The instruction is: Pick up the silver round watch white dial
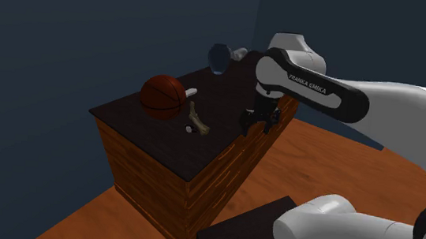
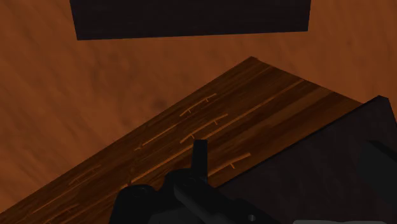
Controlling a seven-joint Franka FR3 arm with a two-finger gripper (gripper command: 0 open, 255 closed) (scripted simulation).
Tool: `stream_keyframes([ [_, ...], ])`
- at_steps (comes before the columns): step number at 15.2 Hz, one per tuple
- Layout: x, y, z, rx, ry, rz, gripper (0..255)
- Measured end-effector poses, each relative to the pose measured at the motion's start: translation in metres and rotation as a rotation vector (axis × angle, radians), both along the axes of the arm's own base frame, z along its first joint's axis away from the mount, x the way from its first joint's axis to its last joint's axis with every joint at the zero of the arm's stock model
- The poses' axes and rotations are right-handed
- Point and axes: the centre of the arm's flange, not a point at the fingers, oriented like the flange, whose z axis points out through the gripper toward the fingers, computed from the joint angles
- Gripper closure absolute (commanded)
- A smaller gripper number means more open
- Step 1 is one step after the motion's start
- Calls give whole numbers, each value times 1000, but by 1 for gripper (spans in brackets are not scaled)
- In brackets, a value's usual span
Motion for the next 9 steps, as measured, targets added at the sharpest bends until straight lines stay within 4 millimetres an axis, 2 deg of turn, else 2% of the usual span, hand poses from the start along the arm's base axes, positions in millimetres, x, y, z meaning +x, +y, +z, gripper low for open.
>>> stream_keyframes([
  [1, 0, 0, 0, 0, 0, 0, 0],
  [3, 15, 3, -6, 4, 1, 24, 0],
  [9, 91, 11, -29, 25, 5, 135, 0],
])
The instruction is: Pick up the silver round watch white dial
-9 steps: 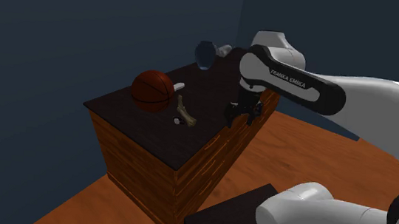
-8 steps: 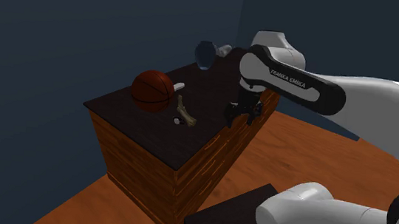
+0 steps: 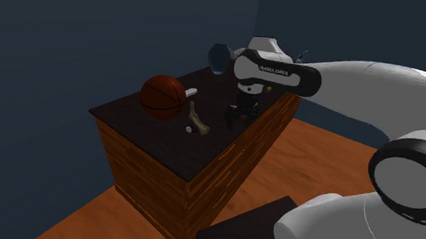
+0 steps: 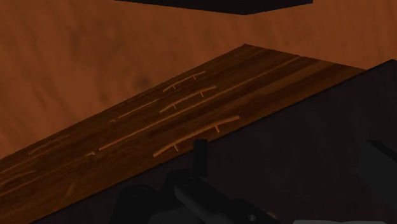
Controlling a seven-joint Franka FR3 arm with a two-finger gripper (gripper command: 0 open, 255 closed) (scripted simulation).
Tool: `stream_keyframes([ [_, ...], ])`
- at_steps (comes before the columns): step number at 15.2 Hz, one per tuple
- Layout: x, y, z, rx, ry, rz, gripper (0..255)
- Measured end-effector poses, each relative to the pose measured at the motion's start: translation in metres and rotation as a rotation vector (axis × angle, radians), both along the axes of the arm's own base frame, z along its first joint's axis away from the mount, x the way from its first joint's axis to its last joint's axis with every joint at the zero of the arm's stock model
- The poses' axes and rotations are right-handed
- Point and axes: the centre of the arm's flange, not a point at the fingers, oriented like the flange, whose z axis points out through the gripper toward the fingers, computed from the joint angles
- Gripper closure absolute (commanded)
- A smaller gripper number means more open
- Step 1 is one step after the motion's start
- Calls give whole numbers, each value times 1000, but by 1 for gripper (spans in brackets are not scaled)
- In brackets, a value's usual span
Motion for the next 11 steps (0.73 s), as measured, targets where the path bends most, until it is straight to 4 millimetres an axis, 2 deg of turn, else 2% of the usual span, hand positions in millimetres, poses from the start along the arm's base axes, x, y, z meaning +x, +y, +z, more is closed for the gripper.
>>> stream_keyframes([
  [8, 95, 32, -34, 28, 4, 156, 0],
  [11, 132, 50, -46, 38, 6, 214, 0],
])
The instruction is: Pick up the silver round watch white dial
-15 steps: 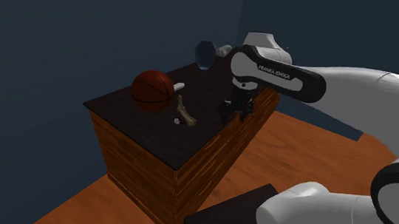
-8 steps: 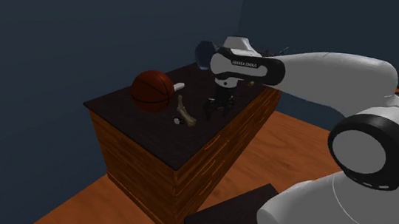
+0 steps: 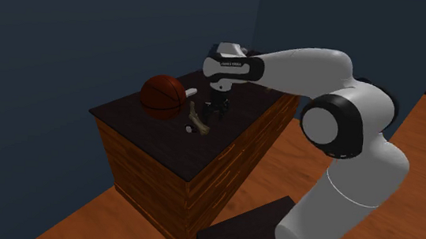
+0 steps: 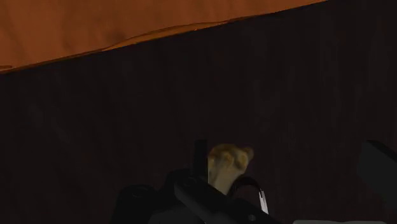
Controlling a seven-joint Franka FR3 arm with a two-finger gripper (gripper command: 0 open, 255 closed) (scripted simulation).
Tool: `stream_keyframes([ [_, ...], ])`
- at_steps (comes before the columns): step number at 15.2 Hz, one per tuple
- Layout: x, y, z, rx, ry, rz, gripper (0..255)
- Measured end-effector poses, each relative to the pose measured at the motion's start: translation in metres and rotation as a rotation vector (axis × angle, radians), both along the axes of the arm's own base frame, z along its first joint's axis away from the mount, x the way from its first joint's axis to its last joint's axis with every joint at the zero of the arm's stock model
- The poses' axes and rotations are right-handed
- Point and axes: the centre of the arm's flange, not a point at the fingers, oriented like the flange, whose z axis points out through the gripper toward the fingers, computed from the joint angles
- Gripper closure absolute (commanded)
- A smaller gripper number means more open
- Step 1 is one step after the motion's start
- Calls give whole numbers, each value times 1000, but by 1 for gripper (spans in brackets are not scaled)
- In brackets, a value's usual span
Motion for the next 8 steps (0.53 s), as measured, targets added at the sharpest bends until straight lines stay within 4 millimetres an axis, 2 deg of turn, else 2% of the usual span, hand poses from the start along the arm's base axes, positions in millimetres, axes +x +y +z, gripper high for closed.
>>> stream_keyframes([
  [5, 53, 28, -18, 18, 3, 98, 0],
  [8, 86, 53, -31, 28, 5, 157, 0],
])
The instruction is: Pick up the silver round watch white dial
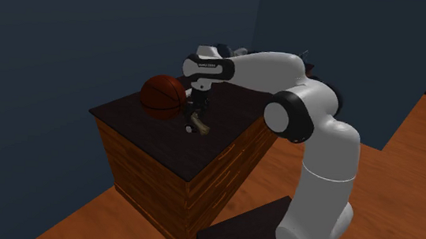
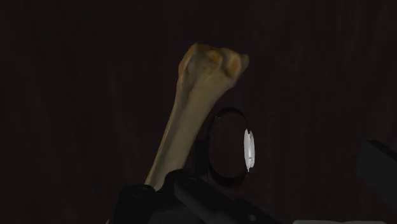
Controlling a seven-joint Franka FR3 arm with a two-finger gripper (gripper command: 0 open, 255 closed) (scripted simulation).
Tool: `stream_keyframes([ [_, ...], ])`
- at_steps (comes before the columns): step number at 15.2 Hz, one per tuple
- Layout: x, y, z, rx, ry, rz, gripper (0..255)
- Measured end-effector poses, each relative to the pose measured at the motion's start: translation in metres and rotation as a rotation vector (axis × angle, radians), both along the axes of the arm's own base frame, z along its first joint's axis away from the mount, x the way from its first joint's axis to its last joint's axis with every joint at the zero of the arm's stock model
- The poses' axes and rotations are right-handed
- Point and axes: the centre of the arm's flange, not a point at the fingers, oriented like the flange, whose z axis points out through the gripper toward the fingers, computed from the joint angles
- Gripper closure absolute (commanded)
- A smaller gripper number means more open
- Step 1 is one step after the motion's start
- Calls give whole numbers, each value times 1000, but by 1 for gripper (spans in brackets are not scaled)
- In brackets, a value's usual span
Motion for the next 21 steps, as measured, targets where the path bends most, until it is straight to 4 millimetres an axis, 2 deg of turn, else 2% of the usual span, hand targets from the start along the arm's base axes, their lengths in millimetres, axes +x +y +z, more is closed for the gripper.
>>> stream_keyframes([
  [3, 21, 13, -11, 7, 2, 37, 0],
  [10, 25, 15, -46, 8, 2, 43, 0],
  [11, 25, 15, -48, 8, 2, 43, 255],
  [21, 25, 15, -49, 8, 1, 43, 255],
])
